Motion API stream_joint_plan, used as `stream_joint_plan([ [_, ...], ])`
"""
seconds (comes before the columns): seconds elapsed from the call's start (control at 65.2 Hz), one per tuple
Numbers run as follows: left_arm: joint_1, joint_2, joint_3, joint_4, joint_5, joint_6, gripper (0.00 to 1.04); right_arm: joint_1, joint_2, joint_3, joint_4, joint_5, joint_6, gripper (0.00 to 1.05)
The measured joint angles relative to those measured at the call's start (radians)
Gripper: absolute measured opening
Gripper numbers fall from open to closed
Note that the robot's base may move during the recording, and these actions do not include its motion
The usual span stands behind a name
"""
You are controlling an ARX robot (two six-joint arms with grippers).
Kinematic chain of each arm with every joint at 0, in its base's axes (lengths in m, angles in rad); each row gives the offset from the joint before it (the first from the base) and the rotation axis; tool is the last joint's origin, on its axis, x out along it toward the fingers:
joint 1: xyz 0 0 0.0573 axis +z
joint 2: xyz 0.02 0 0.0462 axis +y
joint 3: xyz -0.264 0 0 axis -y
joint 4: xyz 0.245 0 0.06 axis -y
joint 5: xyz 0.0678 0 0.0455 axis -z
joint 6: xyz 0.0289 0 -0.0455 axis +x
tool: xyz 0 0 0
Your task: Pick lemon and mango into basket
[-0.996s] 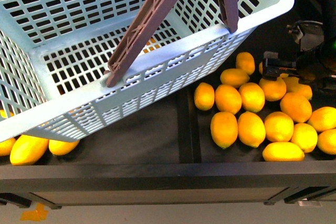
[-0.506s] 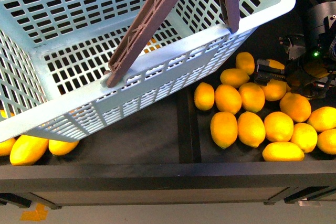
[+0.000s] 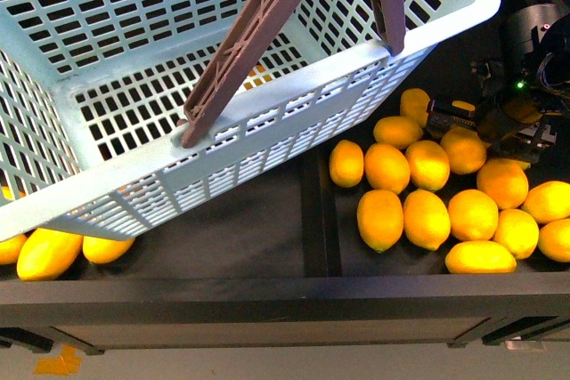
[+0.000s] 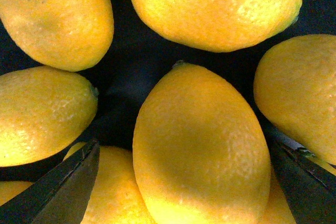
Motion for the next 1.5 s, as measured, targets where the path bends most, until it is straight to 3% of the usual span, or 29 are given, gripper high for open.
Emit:
stream_joint_plan([
  [0.95, 0.0, 0.0, 0.0, 0.0, 0.0, 0.0, 0.14, -0.023, 0.023, -0.018, -0.03, 0.0, -0.098, 0.96],
  [1.502, 0.0, 0.0, 0.0, 0.0, 0.0, 0.0, 0.14, -0.006, 0.057, 0.029, -0.026, -0.024, -0.064, 0.96],
])
